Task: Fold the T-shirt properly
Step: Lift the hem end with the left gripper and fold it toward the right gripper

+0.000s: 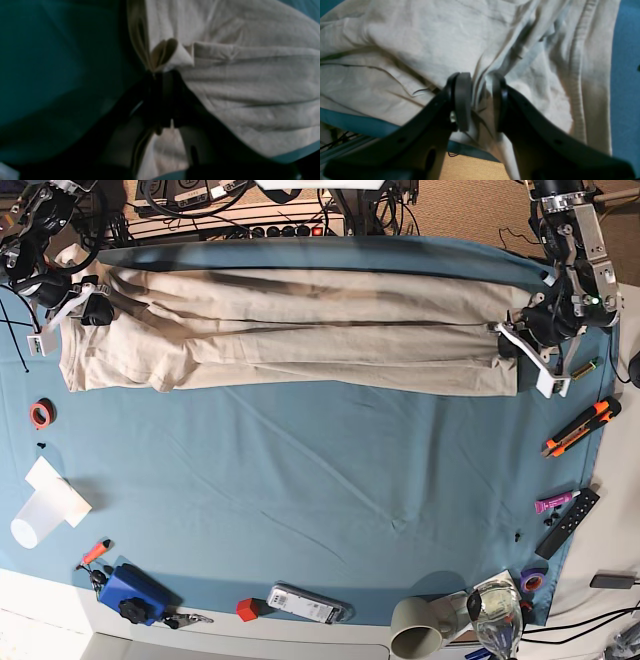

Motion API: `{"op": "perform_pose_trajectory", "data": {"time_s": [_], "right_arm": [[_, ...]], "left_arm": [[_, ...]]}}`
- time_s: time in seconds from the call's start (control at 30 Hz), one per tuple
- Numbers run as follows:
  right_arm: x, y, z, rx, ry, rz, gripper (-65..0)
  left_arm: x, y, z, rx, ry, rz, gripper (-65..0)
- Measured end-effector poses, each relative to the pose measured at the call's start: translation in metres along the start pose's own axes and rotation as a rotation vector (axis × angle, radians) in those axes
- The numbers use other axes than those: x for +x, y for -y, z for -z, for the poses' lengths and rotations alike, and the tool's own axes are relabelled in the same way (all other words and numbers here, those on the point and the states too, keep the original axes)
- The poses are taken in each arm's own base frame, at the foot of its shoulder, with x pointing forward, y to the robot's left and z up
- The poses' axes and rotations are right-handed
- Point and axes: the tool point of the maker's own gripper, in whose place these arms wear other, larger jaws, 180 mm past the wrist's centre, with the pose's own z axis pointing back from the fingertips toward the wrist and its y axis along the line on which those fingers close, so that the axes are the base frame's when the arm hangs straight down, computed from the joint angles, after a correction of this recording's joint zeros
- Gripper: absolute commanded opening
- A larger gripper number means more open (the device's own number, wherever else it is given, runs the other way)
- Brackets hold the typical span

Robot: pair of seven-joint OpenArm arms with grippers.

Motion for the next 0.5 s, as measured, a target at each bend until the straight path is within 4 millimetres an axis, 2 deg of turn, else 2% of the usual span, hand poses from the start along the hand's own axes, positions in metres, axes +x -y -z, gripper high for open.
{"op": "perform_pose_trajectory", "data": {"time_s": [0.17,0.23,0.33,0.37,0.5], "right_arm": [[0.000,0.000,0.000,0.000,0.000,0.000,-49.3],[0.001,0.000,0.000,0.000,0.001,-0.001,-49.3],[0.001,0.000,0.000,0.000,0.001,-0.001,-49.3],[0.001,0.000,0.000,0.000,0.002,0.000,-49.3],[0.001,0.000,0.000,0.000,0.002,-0.001,-49.3]], "left_arm": [[-0.005,0.011,-0.020,0.032,-0.032,0.110,-65.0],[0.006,0.027,-0.030,-0.015,0.019,0.167,-65.0],[0.028,0.068,-0.049,-0.174,0.147,0.268,-65.0],[0.028,0.077,-0.054,-0.213,0.163,0.290,-65.0],[0.016,0.093,-0.062,-0.267,0.162,0.299,-65.0]]}}
